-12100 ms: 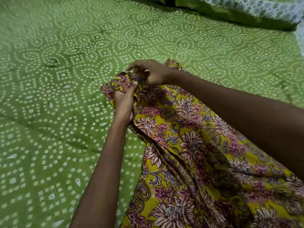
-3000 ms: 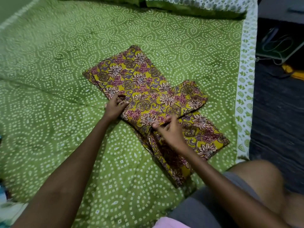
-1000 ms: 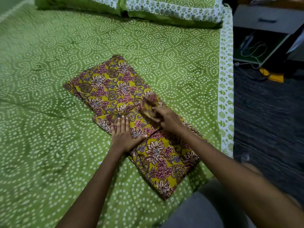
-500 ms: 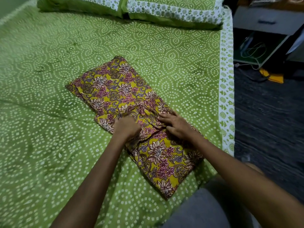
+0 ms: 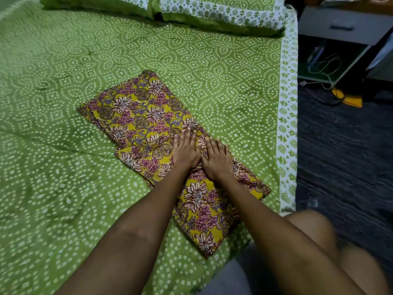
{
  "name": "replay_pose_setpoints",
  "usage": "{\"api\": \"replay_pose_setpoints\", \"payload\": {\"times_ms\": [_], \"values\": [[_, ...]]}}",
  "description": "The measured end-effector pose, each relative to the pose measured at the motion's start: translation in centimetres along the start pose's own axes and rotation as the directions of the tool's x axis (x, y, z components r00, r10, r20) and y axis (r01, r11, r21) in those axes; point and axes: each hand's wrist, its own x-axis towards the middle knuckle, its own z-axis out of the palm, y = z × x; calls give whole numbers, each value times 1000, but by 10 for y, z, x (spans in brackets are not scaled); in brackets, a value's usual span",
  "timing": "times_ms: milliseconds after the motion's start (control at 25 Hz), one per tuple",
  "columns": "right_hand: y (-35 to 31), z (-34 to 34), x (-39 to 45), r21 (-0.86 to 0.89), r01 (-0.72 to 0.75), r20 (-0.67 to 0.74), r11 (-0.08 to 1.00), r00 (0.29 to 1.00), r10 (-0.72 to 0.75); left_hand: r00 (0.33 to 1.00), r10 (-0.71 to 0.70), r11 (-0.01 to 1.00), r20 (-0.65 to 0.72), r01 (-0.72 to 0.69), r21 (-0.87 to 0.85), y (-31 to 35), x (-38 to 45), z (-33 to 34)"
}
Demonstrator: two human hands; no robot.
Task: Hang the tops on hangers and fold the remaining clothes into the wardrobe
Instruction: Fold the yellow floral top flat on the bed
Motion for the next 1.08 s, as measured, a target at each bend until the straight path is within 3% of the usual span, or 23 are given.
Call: {"api": "replay_pose_setpoints", "payload": {"times_ms": [80,240,600,720,800,880,1000,1080], "values": [[8,2,-7,-10,32,24,999,999,-32,1000,-5,999,-12,5,33,1,-10,1],[39,-1,-29,-68,125,49,990,991,-122,990,142,990,-15,-142,19,3,-57,16],[93,-6,-87,-173,26,51,985,999,-18,937,332,943,-107,-334,1,38,-174,55],[119,-20,-94,-70,132,135,989,983,-122,895,444,896,-54,-445,-11,28,-201,59],[135,-37,-95,146,145,230,979,957,-177,842,537,838,-53,-539,-79,15,-217,60],[145,-48,-102,290,125,255,949,945,-202,818,562,809,-123,-574,-125,4,-230,65],[152,-37,-113,113,263,220,958,934,-282,813,503,831,-294,-548,-93,11,-239,73],[151,-35,-112,147,271,111,951,951,-288,802,446,847,-398,-521,-101,17,-237,74]]}}
